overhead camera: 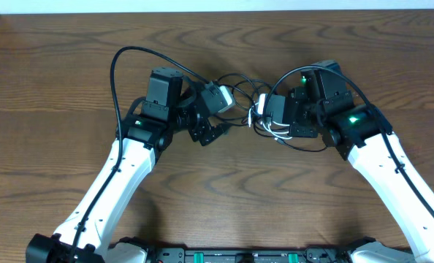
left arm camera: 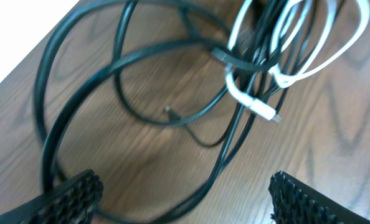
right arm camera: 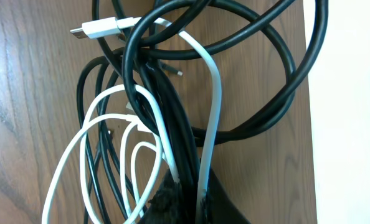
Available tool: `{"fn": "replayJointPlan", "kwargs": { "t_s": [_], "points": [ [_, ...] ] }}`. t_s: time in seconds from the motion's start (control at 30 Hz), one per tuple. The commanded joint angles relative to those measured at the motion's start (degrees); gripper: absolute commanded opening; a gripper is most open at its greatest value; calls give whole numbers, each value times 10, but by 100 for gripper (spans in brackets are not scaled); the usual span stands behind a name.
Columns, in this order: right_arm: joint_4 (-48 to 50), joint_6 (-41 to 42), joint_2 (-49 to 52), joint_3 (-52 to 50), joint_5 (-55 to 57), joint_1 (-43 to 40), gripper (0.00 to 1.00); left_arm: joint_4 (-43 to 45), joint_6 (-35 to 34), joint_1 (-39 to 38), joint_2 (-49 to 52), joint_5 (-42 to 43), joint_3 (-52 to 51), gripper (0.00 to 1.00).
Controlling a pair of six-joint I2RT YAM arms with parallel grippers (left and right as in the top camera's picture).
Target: Untangle cables
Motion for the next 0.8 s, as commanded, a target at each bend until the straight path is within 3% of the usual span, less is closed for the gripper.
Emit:
{"fn": "replayJointPlan", "kwargs": {
  "t_s": [0.0, 0.3, 0.77],
  "points": [
    [-7, -30, -5, 11, -87, -2, 1, 19, 16, -1, -10, 71, 13, 87],
    [-67, -68, -5, 11, -104, -16, 1, 128, 16, -1, -17, 70, 13, 87],
    [-67, -113, -5, 11, -177, -46, 1, 78, 16, -2, -33, 170, 12, 87]
  ]
}}
